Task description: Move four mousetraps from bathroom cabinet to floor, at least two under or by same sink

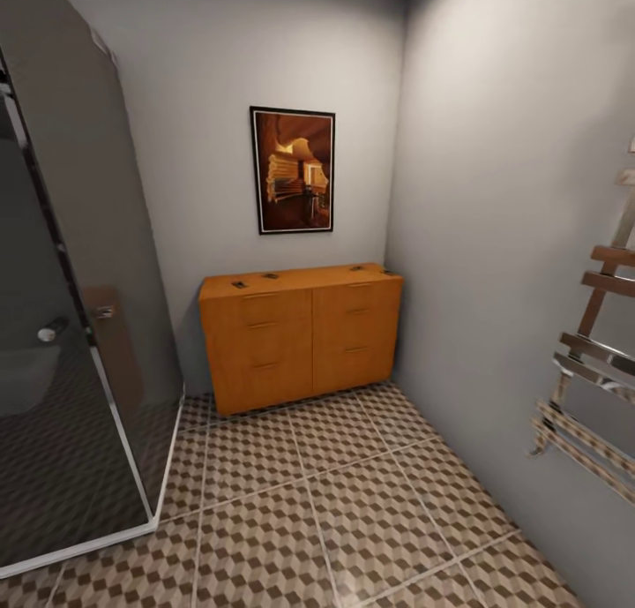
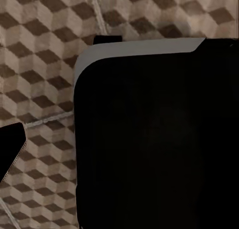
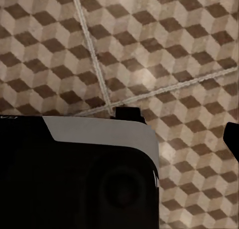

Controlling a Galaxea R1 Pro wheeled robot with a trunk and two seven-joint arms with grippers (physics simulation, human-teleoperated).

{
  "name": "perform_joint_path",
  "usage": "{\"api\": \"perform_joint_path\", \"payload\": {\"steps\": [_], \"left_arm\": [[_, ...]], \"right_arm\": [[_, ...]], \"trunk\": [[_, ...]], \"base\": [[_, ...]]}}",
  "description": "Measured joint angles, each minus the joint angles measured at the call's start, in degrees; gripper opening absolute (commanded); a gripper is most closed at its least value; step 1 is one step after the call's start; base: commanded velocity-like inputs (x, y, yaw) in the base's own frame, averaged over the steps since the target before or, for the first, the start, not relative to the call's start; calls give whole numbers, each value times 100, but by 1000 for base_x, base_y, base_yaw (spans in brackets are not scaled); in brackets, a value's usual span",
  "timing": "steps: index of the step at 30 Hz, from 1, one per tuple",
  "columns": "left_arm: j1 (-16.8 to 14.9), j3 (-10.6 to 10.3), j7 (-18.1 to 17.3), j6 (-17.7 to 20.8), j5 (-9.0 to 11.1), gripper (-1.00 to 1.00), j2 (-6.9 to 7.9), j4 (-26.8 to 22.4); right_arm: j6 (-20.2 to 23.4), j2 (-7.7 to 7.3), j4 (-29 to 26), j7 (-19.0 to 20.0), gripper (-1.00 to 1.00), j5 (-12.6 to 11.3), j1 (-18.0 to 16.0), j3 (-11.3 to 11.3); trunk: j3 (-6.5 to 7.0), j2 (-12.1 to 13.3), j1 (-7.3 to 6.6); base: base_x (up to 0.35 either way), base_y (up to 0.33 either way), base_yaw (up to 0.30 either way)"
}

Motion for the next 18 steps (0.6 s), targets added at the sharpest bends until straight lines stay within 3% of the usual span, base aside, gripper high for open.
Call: {"api": "perform_joint_path", "payload": {"steps": [18], "left_arm": [[-1,0,-3,0,0,100,0,0]], "right_arm": [[-8,-13,-6,0,100,32,0,1]], "trunk": [[0,0,0]], "base": [[330,0,0]]}}
